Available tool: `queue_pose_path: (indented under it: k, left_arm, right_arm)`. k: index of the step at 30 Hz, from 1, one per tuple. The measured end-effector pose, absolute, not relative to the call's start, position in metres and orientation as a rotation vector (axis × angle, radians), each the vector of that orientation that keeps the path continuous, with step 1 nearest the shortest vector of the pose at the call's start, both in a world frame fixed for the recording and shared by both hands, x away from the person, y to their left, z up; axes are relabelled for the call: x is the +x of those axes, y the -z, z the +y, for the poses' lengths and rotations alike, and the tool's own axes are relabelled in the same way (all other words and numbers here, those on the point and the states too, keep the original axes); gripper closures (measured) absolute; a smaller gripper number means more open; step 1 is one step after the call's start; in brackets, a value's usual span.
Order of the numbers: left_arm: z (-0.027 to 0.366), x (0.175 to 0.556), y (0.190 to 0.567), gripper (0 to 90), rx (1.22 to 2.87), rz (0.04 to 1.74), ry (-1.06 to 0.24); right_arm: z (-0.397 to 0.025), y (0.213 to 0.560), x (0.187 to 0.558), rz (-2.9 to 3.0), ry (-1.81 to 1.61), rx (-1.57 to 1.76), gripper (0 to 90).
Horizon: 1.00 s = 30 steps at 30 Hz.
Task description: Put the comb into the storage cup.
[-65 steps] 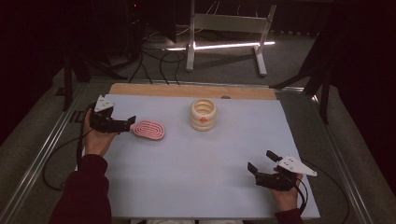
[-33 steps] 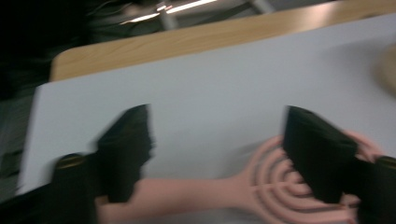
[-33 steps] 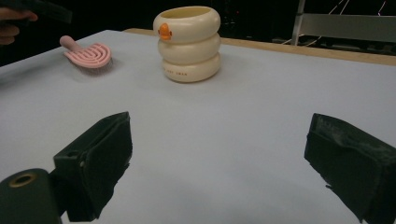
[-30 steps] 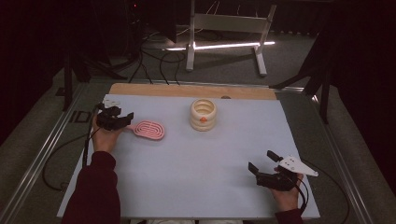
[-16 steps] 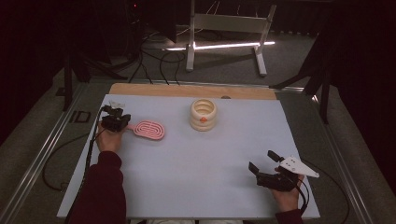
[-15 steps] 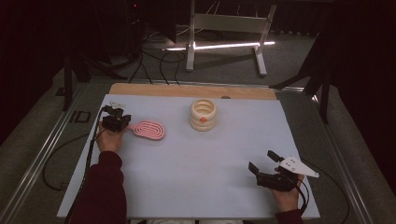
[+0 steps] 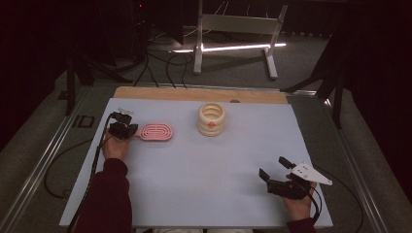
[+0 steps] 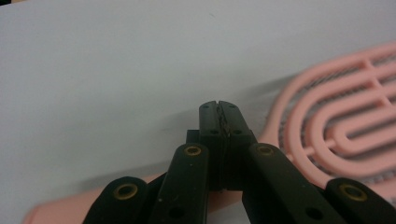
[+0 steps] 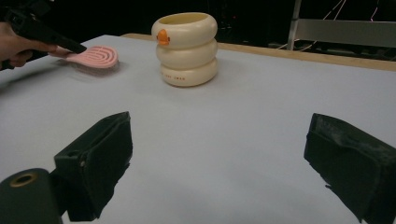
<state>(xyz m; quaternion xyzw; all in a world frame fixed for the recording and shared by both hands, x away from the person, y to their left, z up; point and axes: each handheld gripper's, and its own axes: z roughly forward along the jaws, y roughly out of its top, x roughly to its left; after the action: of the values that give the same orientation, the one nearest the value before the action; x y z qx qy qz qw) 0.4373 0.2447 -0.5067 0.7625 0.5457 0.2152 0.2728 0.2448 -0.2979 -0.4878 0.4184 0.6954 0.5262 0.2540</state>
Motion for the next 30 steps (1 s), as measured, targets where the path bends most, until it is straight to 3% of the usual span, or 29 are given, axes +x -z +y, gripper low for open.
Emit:
queue_pose_path:
  k: [30]
  left_arm:
    - [0.247,0.423,0.501,87.7,2.188,1.453,-0.505]
  right_arm:
    - [-0.296,0.487,0.244,1.896,-1.427,1.132,7.7]
